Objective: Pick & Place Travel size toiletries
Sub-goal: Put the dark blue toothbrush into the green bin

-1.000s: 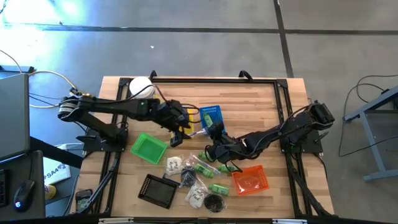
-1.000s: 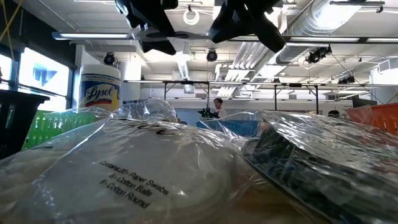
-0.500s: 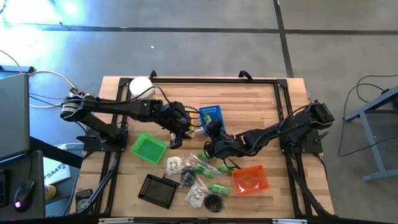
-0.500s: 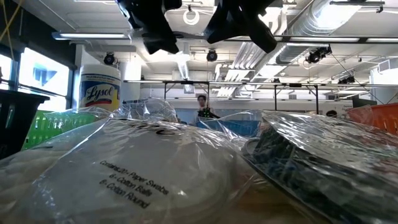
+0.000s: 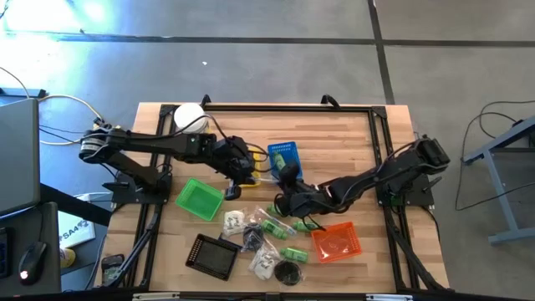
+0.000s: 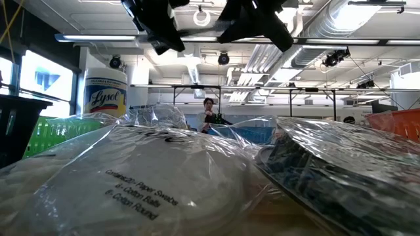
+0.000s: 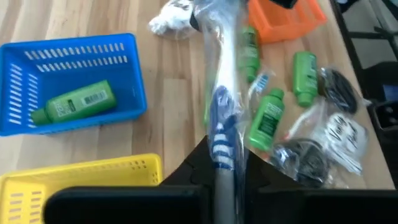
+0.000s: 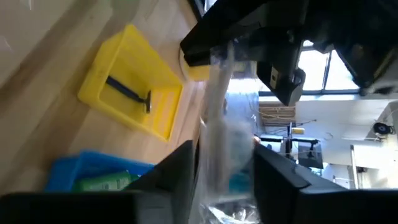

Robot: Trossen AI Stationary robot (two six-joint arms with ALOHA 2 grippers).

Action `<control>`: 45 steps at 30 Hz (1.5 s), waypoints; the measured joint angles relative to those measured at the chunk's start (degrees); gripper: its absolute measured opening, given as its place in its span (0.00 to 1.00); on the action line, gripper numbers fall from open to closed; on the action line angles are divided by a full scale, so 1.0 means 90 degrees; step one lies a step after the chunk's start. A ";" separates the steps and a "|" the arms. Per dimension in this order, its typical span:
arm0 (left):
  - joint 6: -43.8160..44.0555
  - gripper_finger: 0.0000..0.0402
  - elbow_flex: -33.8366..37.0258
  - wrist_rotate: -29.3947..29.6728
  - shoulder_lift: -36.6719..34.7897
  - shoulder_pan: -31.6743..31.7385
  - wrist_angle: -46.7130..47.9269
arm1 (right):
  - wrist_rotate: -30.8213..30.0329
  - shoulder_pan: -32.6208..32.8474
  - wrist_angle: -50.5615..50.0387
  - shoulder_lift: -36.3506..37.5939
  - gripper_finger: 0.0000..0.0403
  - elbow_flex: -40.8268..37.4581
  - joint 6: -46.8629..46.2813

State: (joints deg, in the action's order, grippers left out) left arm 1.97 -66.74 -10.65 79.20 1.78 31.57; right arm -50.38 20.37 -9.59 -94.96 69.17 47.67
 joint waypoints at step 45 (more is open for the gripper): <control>0.4649 0.02 0.1770 0.1226 -0.1896 -0.3366 0.4956 | 0.3980 -0.0138 0.2933 0.2845 0.00 -0.3398 -0.3659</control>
State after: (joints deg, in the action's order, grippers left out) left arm 43.81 -50.81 0.39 62.13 -28.51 76.17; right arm -14.55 19.13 16.81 -69.36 38.59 14.74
